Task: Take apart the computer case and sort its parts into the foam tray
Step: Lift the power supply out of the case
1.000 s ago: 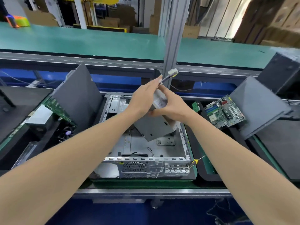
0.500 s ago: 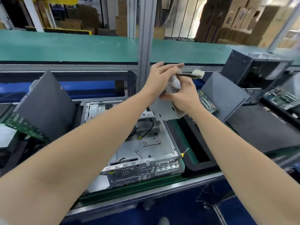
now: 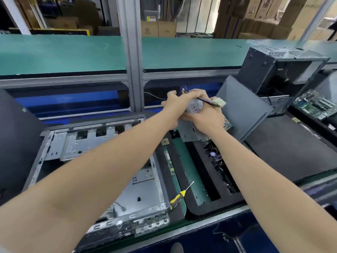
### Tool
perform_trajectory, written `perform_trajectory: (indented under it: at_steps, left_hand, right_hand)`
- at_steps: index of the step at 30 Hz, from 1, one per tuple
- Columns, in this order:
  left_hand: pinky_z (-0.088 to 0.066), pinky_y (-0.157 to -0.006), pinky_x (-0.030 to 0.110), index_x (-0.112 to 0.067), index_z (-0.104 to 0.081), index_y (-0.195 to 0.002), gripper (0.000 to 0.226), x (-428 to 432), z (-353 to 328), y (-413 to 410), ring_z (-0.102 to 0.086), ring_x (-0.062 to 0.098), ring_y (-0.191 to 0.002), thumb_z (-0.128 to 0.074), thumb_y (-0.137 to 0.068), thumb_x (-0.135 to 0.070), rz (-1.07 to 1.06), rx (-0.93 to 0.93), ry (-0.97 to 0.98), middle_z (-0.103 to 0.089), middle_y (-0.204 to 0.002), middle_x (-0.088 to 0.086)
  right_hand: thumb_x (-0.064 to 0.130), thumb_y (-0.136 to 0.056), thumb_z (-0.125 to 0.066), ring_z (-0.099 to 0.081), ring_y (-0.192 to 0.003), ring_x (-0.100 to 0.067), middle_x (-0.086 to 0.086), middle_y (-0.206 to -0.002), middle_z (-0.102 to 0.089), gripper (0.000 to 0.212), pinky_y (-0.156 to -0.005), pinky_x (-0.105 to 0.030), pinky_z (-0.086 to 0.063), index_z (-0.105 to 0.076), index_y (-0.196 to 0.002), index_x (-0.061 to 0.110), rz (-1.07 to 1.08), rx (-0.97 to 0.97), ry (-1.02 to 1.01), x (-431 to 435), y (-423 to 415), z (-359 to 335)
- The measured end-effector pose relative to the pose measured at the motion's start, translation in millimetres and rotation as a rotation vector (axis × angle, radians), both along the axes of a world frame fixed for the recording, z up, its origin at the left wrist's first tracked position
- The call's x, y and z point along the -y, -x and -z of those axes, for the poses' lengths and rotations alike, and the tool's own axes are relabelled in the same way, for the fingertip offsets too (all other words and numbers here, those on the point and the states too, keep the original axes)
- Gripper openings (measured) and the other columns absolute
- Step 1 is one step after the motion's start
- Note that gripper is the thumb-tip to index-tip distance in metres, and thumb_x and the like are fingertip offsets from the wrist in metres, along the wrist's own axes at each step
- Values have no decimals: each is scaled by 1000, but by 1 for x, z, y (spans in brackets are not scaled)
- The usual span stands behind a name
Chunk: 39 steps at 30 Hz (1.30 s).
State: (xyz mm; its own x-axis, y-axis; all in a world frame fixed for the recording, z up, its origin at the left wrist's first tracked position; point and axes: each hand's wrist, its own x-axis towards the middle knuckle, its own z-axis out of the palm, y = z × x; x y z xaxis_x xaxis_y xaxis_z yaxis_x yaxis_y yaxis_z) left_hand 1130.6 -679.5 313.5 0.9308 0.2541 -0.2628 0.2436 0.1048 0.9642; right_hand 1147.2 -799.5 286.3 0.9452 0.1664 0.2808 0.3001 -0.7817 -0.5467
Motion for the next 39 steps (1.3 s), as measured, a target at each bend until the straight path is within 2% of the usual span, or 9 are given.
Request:
perform_trajectory:
  at_steps: [5,11,16,21,25,27,31,36,39]
  left_hand:
    - [-52,-104,46,-19,-50,-143,122,15,23,-38,-62,26,-120,-88,-36,-63,37,-153,71,-62,-134,7]
    - [-57,-80,38,-17,-59,-132,103,22,61,-65,-66,27,-106,-89,-43,-58,-25,-296,119,-64,-127,7]
    - [-52,-80,33,-17,-69,-122,84,15,96,-81,-64,24,-84,-88,-48,-53,-82,-389,137,-73,-110,7]
    - [-52,-81,30,-17,-74,-117,72,10,119,-94,-66,21,-85,-88,-52,-44,-101,-436,187,-74,-119,7]
    - [-48,-65,24,-14,-73,-112,66,9,131,-106,-66,19,-75,-86,-53,-41,-162,-441,151,-77,-98,5]
    - [-52,-66,26,-11,-69,-115,70,8,139,-111,-71,20,-83,-90,-54,-40,-157,-453,115,-76,-101,6]
    - [-58,-93,42,-6,-55,-123,95,5,157,-117,-70,29,-104,-93,-47,-48,-182,-452,42,-71,-113,12]
    - [-51,-77,34,-4,-58,-118,75,6,179,-122,-60,26,-100,-83,-70,-55,-244,-473,-99,-62,-113,8]
    - [-42,-79,32,-5,-60,-122,65,7,185,-124,-58,27,-109,-75,-82,-54,-270,-491,-184,-63,-119,10]
  right_hand:
    - [83,-62,-69,-61,-118,-30,0,-115,-70,75,-91,-43,-55,-57,-121,39,34,-194,122,14,-51,34]
    - [81,-67,-71,-64,-103,-27,0,-97,-68,57,-72,-34,-42,-54,-92,33,11,-334,242,12,-84,77]
    - [81,-66,-73,-63,-91,-25,5,-79,-50,70,-74,-33,-42,-66,-112,29,-4,-381,274,1,-96,108]
    - [74,-58,-70,-68,-104,-28,-4,-117,-63,79,-86,-37,-54,-61,-123,32,-3,-449,246,-10,-103,128]
    - [71,-59,-67,-67,-104,-30,-7,-117,-62,76,-93,-44,-57,-60,-123,30,-4,-490,229,-15,-111,142]
    - [71,-65,-71,-66,-106,-31,-9,-120,-61,77,-95,-45,-56,-59,-129,29,-4,-506,233,-15,-114,151]
    - [71,-70,-73,-66,-105,-31,-11,-121,-62,78,-93,-44,-57,-57,-132,26,-13,-547,238,-14,-122,174]
    - [74,-69,-73,-65,-113,-38,-14,-129,-57,81,-96,-49,-57,-53,-134,30,0,-537,217,-16,-122,188]
    - [76,-69,-72,-60,-119,-42,-16,-132,-55,87,-96,-51,-56,-47,-141,35,-6,-514,180,-16,-123,192]
